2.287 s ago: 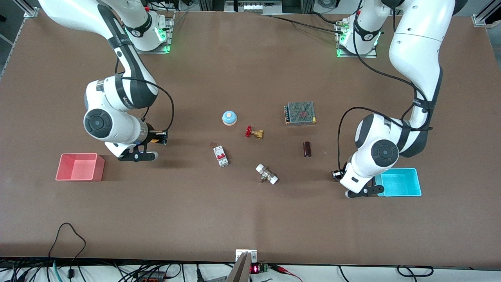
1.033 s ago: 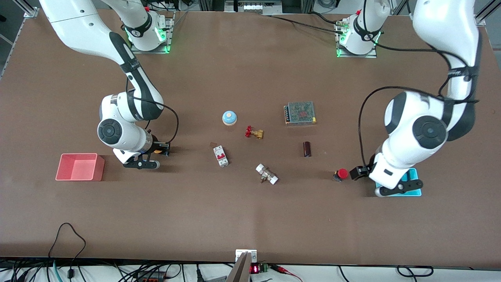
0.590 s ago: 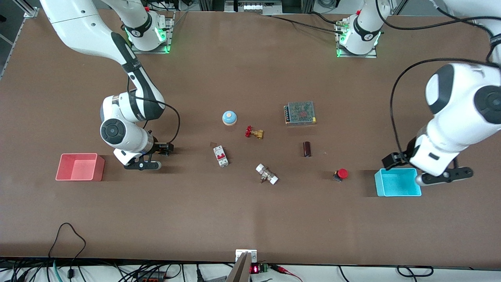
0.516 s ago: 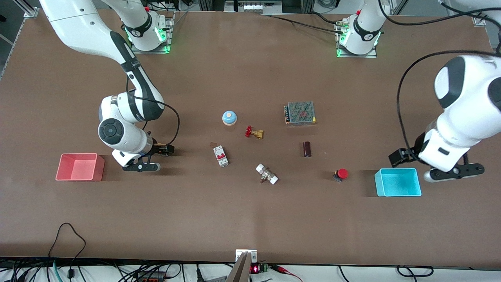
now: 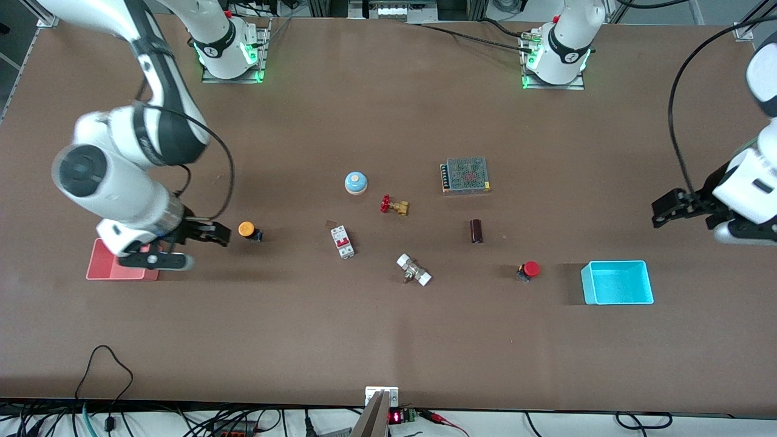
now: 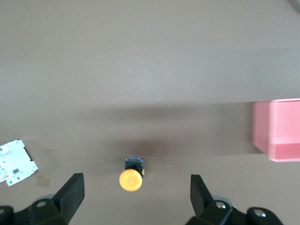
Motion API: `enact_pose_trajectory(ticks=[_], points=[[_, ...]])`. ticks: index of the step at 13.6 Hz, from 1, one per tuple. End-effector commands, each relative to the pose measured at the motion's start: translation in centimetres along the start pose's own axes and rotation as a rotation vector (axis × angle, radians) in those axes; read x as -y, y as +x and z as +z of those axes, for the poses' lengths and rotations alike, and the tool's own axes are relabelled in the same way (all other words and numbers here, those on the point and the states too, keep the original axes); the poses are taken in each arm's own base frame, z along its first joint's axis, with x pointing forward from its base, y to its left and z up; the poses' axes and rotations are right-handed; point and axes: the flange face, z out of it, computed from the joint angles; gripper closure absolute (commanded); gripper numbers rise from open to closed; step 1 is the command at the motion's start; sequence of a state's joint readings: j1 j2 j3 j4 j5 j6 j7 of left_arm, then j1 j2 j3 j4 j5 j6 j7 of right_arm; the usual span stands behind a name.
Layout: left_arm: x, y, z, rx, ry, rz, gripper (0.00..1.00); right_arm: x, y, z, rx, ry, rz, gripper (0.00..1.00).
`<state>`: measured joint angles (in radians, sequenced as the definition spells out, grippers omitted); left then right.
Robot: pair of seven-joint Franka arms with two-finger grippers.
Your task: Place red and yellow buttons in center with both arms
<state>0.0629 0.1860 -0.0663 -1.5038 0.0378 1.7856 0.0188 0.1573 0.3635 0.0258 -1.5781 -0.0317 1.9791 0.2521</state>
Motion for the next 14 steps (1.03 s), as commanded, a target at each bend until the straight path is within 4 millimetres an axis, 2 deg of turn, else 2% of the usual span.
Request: enact_pose_trajectory(ticks=[1, 2, 4, 5, 7, 10, 14], points=[[0.0, -2.0, -2.9, 0.004, -0.006, 0.026, 0.0, -2.7, 0.6, -6.1, 0.006, -0.018, 0.034, 0.0], [0.1, -2.3, -3.7, -0.01, -0.004, 0.024, 0.0, -4.2, 0.7, -8.0, 0.001, -0.027, 0.055, 0.0], [0.1, -3.1, -5.4, -0.034, -0.002, 0.021, 0.0, -8.9, 0.7, -11.1, 0.006, -0.052, 0.104, 0.0], [0.3, -3.6, -6.3, -0.048, -0.001, 0.019, 0.0, -11.2, 0.3, -12.1, 0.013, -0.058, 0.098, 0.0], [0.8, -4.8, -7.1, -0.057, 0.001, 0.008, 0.0, -14.6, -1.5, -15.2, 0.017, -0.058, 0.051, 0.0], [0.8, -7.0, -7.1, -0.084, 0.003, 0.002, 0.0, -16.0, -3.4, -17.3, 0.047, -0.051, 0.038, 0.0], [0.7, -7.3, -6.7, -0.073, 0.002, 0.002, 0.0, -15.7, -5.2, -17.0, 0.085, -0.038, 0.028, 0.0]])
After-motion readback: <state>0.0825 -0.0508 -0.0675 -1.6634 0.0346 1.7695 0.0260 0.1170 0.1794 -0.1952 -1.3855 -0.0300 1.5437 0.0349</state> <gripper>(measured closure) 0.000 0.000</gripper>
